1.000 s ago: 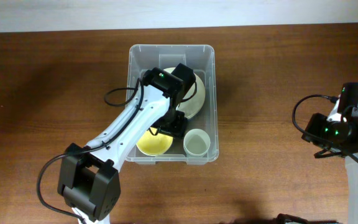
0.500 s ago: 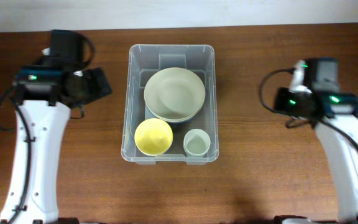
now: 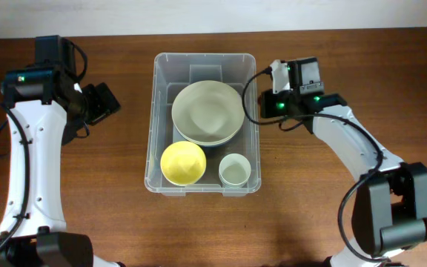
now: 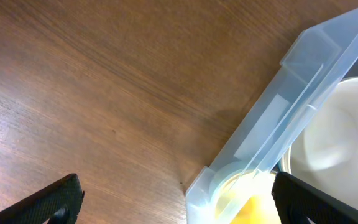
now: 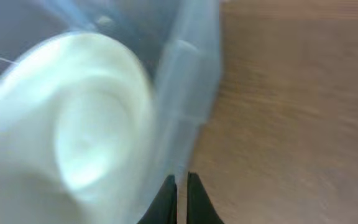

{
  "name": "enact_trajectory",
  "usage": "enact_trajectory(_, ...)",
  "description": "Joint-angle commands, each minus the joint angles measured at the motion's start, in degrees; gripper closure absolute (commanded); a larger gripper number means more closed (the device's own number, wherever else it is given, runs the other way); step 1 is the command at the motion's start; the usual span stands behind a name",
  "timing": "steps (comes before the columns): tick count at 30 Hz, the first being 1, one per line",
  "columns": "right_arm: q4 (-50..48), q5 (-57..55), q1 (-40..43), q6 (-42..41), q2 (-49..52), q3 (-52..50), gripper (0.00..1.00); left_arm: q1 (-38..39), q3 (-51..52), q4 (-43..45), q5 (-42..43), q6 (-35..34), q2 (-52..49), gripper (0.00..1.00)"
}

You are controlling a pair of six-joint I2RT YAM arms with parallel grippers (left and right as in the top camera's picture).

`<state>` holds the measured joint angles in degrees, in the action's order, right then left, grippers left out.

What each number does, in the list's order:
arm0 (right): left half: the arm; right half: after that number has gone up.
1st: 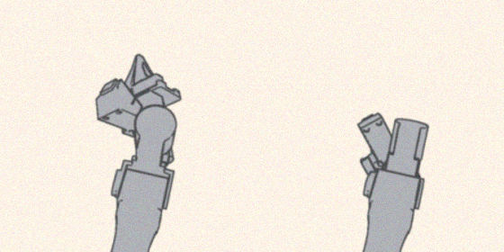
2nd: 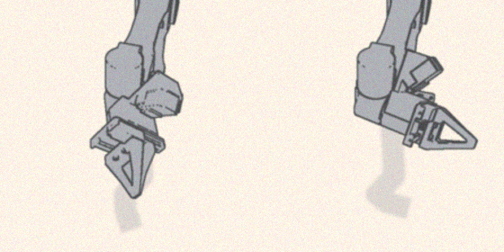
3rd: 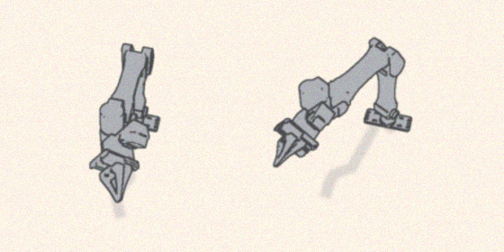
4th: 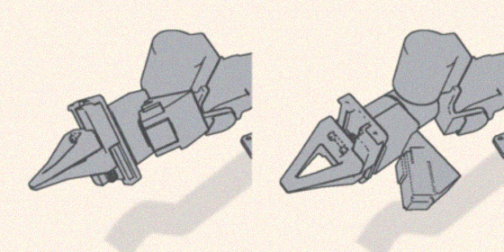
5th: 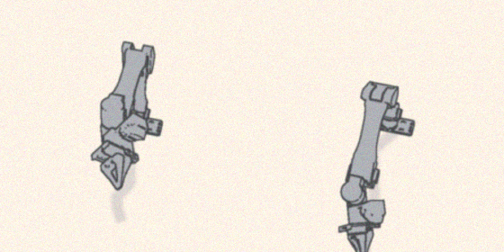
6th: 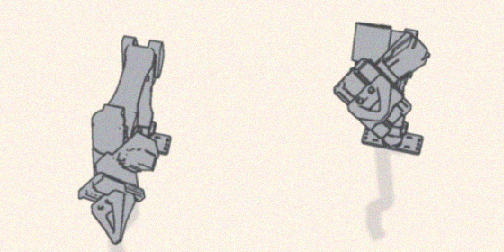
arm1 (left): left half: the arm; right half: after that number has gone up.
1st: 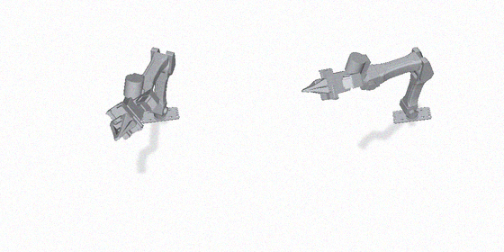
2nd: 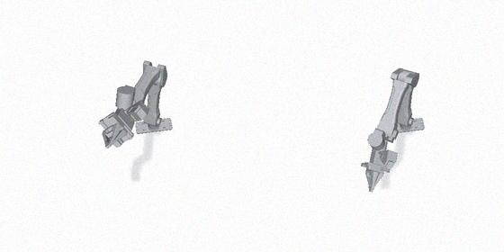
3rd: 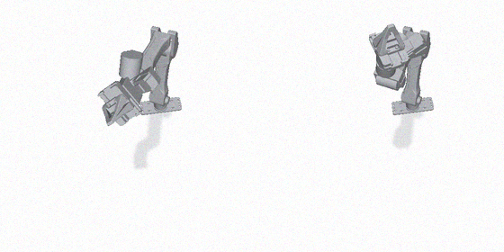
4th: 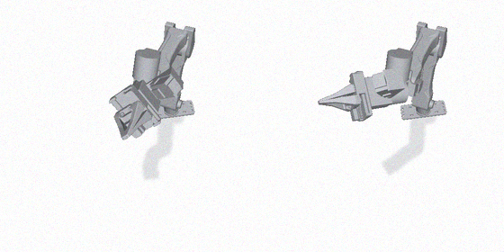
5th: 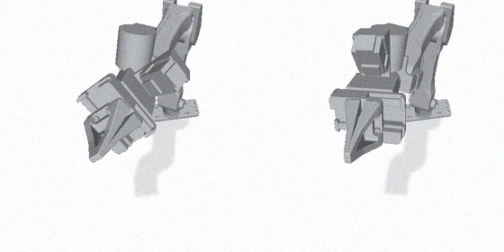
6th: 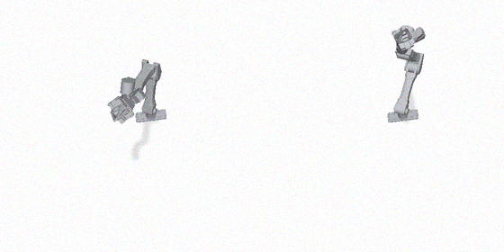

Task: Pack container

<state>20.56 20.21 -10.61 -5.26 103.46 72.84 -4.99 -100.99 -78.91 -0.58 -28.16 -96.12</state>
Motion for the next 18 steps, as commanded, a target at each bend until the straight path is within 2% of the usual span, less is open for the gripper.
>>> enact_trajectory(1,-2.7,8.6,-0.2,2.5,0.2,0.1,0.96,-0.2,0.1,0.0,0.9,0.5,-0.3,0.01)
enact_trajectory(8,-3.5,10.0,1.0,3.4,0.2,0.1,0.96,-0.2,0.1,-0.3,0.8,1.1,-0.3,0.01)
enact_trajectory(9,-3.4,9.6,1.7,3.3,0.2,0.1,0.87,-0.2,0.1,-0.2,0.8,1.9,-0.3,0.01)
enact_trajectory(10,-3.3,8.4,2.5,3.3,0.1,0.1,0.74,-0.2,0.1,-0.2,0.6,2.6,-0.3,0.01)
enact_trajectory(12,-2.7,3.5,4.5,1.9,-0.3,0.1,0.59,-0.2,0.1,0.7,-1.0,5.1,-0.3,0.01)
enact_trajectory(14,-1.7,-1.8,6.8,1.4,-1.3,0.3,0.5,-0.2,0.1,3.3,-4.8,6.8,-0.3,0.01)
enact_trajectory(18,1.2,-12.3,10.1,1.4,-3.5,1.7,0.31,0.0,0.1,13.4,-5.9,16.9,-0.4,0.01)
